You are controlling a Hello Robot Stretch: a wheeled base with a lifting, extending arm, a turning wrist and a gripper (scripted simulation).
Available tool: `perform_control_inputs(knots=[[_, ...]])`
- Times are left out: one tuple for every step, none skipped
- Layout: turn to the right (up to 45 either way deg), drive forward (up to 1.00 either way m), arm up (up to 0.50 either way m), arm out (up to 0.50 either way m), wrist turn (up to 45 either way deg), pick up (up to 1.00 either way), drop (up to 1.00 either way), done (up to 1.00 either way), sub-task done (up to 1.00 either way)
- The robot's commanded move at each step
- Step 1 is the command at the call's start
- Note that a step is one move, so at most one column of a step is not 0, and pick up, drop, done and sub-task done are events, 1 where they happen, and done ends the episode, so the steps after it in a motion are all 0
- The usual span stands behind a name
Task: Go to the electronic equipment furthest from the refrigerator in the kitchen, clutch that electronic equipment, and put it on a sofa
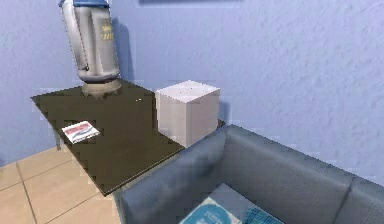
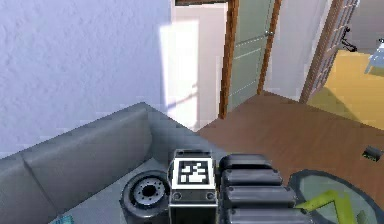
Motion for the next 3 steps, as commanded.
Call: perform_control_inputs(knots=[[0.0, 0.00, 0.00, 0.26, 0.0, 0.00, 0.00, 0.00, 0.00], [0.0, 0.00, 0.00, 0.00, 39.0, 0.00, 0.00, 0.00, 0.00], [0.0, 0.00, -0.36, 0.00, 0.0, 0.00, 0.00, 0.00, 0.00]])
